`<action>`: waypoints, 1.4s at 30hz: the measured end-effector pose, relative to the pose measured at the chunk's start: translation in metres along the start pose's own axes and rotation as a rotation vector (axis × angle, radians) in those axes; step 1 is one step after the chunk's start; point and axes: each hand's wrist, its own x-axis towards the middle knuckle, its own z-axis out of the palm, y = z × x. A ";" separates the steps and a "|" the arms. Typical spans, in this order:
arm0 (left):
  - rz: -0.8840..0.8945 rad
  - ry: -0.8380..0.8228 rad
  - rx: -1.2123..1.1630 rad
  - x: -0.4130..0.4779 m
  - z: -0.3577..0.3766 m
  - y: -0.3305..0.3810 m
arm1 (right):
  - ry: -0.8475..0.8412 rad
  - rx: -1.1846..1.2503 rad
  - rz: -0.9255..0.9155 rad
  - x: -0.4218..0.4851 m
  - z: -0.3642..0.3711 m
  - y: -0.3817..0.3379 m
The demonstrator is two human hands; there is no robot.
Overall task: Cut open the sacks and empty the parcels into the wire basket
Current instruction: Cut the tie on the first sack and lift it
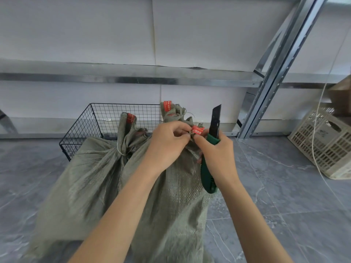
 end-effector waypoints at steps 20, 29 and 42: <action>0.253 0.279 0.456 0.004 0.035 0.006 | 0.070 -0.543 -0.233 0.016 -0.019 -0.014; 0.216 0.045 0.247 0.012 0.034 0.010 | 0.003 -0.680 -0.232 0.024 -0.036 -0.027; 0.147 0.103 0.084 0.019 0.030 0.010 | -0.479 -0.258 0.266 0.000 -0.055 -0.053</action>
